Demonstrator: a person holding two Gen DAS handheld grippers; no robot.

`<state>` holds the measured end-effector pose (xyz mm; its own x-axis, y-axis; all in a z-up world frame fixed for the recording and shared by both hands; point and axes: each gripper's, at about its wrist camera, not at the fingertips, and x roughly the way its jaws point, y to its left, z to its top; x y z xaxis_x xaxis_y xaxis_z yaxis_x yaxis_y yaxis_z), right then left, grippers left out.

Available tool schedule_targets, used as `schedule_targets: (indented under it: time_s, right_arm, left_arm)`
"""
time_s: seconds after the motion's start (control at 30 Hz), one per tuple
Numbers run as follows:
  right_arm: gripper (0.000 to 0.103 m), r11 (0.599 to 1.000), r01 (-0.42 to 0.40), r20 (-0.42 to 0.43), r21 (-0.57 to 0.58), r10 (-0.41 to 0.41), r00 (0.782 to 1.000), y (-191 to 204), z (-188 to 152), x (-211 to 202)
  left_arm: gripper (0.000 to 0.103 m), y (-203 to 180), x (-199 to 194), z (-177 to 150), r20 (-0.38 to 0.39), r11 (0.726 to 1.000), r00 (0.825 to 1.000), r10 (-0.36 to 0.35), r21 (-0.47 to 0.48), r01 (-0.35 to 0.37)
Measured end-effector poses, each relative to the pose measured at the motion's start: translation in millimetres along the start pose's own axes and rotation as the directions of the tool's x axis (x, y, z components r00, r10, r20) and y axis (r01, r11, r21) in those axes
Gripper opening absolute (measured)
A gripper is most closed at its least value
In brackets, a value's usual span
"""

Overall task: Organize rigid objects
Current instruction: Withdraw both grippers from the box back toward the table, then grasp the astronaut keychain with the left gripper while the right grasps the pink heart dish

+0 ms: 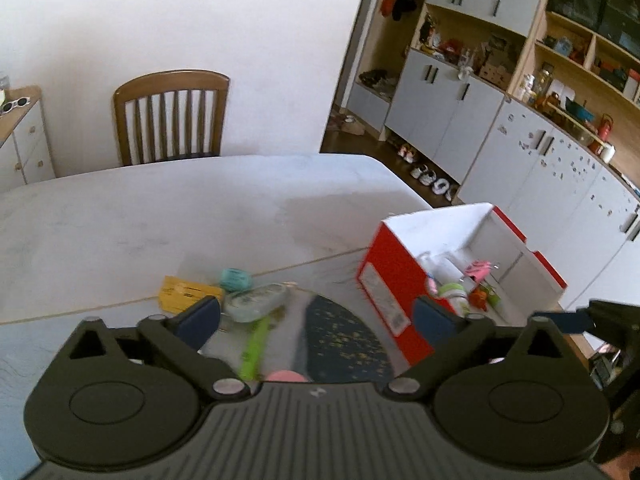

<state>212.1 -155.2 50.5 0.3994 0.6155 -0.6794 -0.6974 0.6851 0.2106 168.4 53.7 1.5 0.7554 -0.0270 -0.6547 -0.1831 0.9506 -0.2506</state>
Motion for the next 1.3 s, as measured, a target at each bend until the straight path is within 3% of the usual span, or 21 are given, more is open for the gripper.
schedule_targets:
  time_s: [0.27, 0.53, 0.77, 1.0, 1.3]
  right_arm:
    - [0.103, 0.999, 0.025, -0.045, -0.04, -0.027, 0.999, 31.5, -7.9, 37.7]
    - [0.103, 0.991, 0.013, -0.112, -0.136, -0.028, 0.993, 57.0, -20.9, 83.4]
    - [0.103, 0.965, -0.024, -0.184, -0.261, -0.025, 0.983, 77.2, -33.5, 121.6]
    - [0.102, 0.956, 0.003, -0.222, -0.295, -0.072, 0.972, 81.8, -40.5, 156.1]
    - [0.097, 0.958, 0.028, -0.245, -0.286, -0.101, 0.964, 75.0, -45.0, 183.4]
  left_arm:
    - [0.103, 56.0, 19.7, -4.7, -0.013, 0.999, 0.999, 0.034, -0.037, -0.034]
    - [0.103, 91.2, 52.6, -24.1, -0.064, 0.998, 0.996, 0.058, 0.002, -0.058]
    - [0.103, 110.2, 81.2, -39.4, -0.115, 0.997, 0.99, 0.079, 0.014, -0.078]
    - [0.103, 126.3, 107.9, -46.8, -0.124, 0.99, 0.982, 0.142, 0.015, -0.142]
    - [0.102, 127.4, 128.0, -57.3, -0.133, 0.989, 0.981, 0.144, 0.048, -0.139]
